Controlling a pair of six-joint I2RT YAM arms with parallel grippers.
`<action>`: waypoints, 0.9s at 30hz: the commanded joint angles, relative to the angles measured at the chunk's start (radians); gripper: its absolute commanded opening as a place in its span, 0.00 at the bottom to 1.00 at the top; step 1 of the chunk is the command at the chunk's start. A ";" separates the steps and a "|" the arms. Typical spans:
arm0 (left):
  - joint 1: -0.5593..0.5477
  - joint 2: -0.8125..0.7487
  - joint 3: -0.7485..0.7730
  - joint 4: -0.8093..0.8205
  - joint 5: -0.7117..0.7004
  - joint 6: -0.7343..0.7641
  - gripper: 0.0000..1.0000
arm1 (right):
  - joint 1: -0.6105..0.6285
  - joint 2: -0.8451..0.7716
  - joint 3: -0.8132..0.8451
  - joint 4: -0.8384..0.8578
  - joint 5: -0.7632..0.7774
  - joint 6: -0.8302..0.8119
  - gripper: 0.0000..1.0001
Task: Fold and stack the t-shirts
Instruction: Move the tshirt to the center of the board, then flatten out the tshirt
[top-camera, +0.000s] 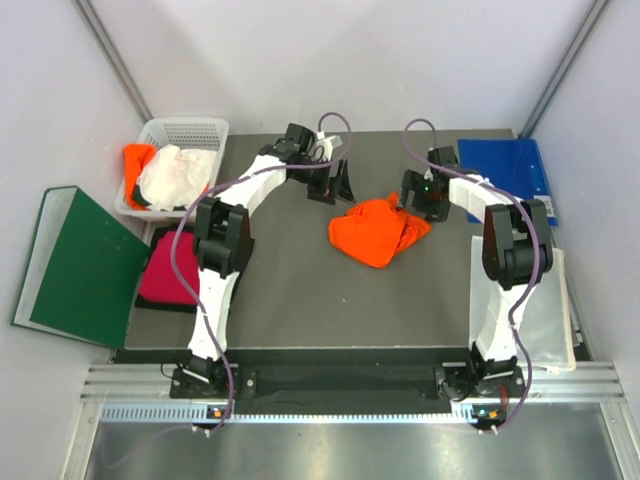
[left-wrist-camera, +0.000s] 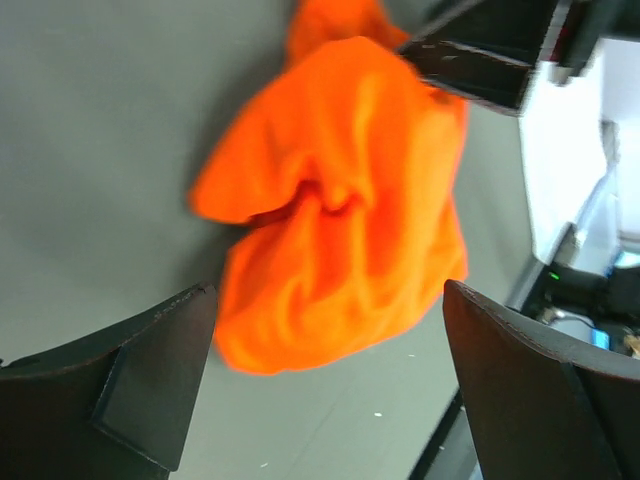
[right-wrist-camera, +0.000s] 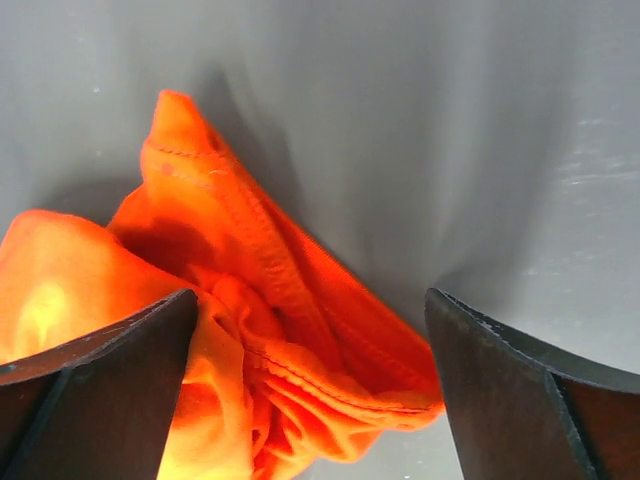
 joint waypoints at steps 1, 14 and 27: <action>-0.015 0.013 0.020 0.048 0.098 -0.018 0.99 | 0.013 -0.009 -0.007 0.026 -0.052 0.021 0.89; -0.015 0.024 0.017 -0.007 -0.017 0.008 0.99 | 0.021 -0.167 0.121 0.040 -0.047 0.030 0.00; 0.008 -0.016 -0.026 -0.012 -0.308 -0.031 0.99 | 0.203 -0.291 0.351 -0.096 -0.146 -0.155 0.00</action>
